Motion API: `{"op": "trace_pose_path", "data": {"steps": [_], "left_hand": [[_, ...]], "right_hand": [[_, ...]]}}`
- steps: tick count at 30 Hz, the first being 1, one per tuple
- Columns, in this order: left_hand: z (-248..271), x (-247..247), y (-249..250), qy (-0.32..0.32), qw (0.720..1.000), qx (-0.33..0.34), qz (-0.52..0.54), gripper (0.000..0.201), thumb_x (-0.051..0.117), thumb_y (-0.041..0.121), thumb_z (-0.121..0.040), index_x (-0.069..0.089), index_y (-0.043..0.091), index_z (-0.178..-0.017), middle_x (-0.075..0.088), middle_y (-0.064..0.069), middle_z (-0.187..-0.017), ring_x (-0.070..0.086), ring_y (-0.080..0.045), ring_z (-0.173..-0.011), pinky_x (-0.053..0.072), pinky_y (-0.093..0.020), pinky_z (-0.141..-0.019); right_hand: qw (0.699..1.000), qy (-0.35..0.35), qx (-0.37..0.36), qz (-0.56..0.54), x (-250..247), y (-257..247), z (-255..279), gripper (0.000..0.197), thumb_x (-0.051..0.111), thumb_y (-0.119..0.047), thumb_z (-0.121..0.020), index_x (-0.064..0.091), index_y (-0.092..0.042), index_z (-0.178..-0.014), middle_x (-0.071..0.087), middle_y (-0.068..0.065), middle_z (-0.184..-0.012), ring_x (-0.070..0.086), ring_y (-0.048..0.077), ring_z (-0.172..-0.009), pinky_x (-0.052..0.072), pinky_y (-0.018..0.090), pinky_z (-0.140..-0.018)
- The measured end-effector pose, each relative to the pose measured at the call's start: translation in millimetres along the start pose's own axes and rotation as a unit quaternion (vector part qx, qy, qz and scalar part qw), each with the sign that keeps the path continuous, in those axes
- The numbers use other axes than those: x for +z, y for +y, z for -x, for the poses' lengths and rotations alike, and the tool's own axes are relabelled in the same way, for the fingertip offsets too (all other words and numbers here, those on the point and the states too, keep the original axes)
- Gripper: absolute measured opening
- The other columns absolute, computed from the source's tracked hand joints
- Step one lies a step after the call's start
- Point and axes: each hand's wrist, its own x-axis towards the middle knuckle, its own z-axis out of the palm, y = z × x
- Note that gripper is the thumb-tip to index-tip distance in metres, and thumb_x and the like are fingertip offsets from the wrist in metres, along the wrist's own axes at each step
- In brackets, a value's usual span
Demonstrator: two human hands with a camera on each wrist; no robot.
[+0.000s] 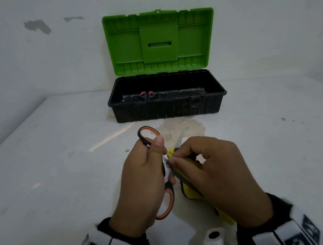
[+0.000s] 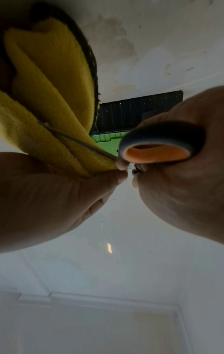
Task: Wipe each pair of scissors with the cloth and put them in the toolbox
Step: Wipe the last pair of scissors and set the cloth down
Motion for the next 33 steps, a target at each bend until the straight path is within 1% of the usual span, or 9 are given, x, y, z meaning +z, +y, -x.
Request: {"op": "trace_pose_path", "data": {"steps": [4, 9, 15, 20, 22, 24, 28, 31, 33], "left_hand": [[-0.7, 0.3, -3.0, -0.004, 1.000, 0.012, -0.015, 0.036, 0.042, 0.047, -0.097, 0.058, 0.017, -0.087, 0.063, 0.006, -0.053, 0.057, -0.005, -0.042, 0.052, -0.018, -0.045], [-0.4, -0.8, -4.6, -0.006, 0.997, 0.068, -0.047, 0.039, 0.040, 0.043, -0.098, 0.057, 0.010, -0.085, 0.059, 0.001, -0.053, 0.055, -0.002, -0.043, 0.047, -0.014, -0.045], [-0.6, 1.5, -8.4, -0.026, 0.999, 0.031, -0.006, 0.037, 0.043, 0.045, -0.098, 0.057, 0.013, -0.087, 0.054, 0.006, -0.049, 0.057, -0.009, -0.044, 0.048, -0.018, -0.044], [-1.2, 0.2, -9.7, -0.031, 0.999, 0.035, 0.021, 0.041, 0.041, 0.046, -0.097, 0.056, 0.011, -0.083, 0.058, -0.005, -0.053, 0.056, -0.011, -0.044, 0.047, -0.018, -0.044], [-1.3, 1.3, -11.6, -0.034, 0.998, 0.035, 0.038, 0.042, 0.043, 0.047, -0.095, 0.057, 0.009, -0.085, 0.055, -0.023, -0.062, 0.054, -0.017, -0.047, 0.046, -0.019, -0.044], [-0.4, 2.0, -11.7, -0.032, 0.998, 0.034, 0.045, 0.045, 0.043, 0.051, -0.091, 0.057, 0.009, -0.086, 0.050, -0.033, -0.070, 0.051, -0.020, -0.049, 0.045, -0.019, -0.044], [-0.7, 0.8, -12.2, -0.030, 0.998, 0.043, 0.047, 0.046, 0.043, 0.052, -0.086, 0.057, 0.008, -0.084, 0.051, -0.024, -0.058, 0.051, -0.015, -0.044, 0.044, -0.017, -0.041], [0.1, 0.4, -13.7, -0.045, 0.997, 0.055, 0.040, 0.048, 0.044, 0.053, -0.085, 0.057, 0.007, -0.086, 0.049, -0.029, -0.063, 0.051, -0.022, -0.047, 0.043, -0.019, -0.041], [0.8, -0.1, -14.4, -0.047, 0.997, 0.055, 0.038, 0.048, 0.045, 0.053, -0.084, 0.057, 0.007, -0.085, 0.053, -0.015, -0.057, 0.053, -0.017, -0.042, 0.043, -0.020, -0.040]], "right_hand": [[0.999, 0.046, 0.029, 0.007, 2.0, 7.5, -2.5, 0.008, 0.072, -0.030, -0.085, 0.075, -0.024, -0.080, 0.067, -0.017, -0.071, 0.061, 0.004, -0.077, 0.049, 0.011, -0.067], [0.999, -0.018, -0.026, 0.035, 2.6, -4.9, 2.2, 0.011, 0.071, -0.029, -0.086, 0.072, -0.027, -0.076, 0.066, -0.019, -0.070, 0.057, 0.000, -0.073, 0.043, 0.018, -0.070], [0.998, 0.045, 0.050, 0.004, -0.9, 8.9, -7.1, 0.008, 0.074, -0.027, -0.085, 0.074, -0.024, -0.077, 0.065, -0.019, -0.067, 0.062, 0.003, -0.075, 0.049, 0.011, -0.066], [0.998, 0.015, 0.055, -0.028, 0.7, 2.7, -0.9, 0.010, 0.077, -0.028, -0.082, 0.074, -0.025, -0.073, 0.066, -0.016, -0.065, 0.062, 0.006, -0.070, 0.049, 0.017, -0.062], [0.994, 0.045, 0.092, -0.034, 0.3, 7.9, -2.9, 0.014, 0.078, -0.031, -0.080, 0.071, -0.025, -0.069, 0.065, -0.014, -0.064, 0.061, 0.006, -0.070, 0.048, 0.014, -0.061], [0.990, 0.065, 0.117, -0.039, -0.1, 9.2, -2.9, 0.018, 0.080, -0.033, -0.078, 0.069, -0.025, -0.066, 0.064, -0.013, -0.062, 0.061, 0.005, -0.069, 0.045, 0.010, -0.059], [0.991, 0.051, 0.108, -0.055, -0.3, 1.2, 0.3, 0.018, 0.081, -0.031, -0.077, 0.069, -0.024, -0.065, 0.065, -0.013, -0.066, 0.061, 0.005, -0.069, 0.043, 0.008, -0.057], [0.984, 0.075, 0.143, -0.073, -5.0, 6.6, -5.3, 0.020, 0.082, -0.032, -0.076, 0.068, -0.024, -0.064, 0.066, -0.015, -0.068, 0.061, 0.004, -0.064, 0.042, 0.007, -0.054], [0.981, 0.093, 0.151, -0.083, -6.9, 9.7, -8.0, 0.020, 0.082, -0.031, -0.076, 0.068, -0.023, -0.064, 0.066, -0.013, -0.065, 0.061, 0.003, -0.062, 0.042, 0.007, -0.053]]}}
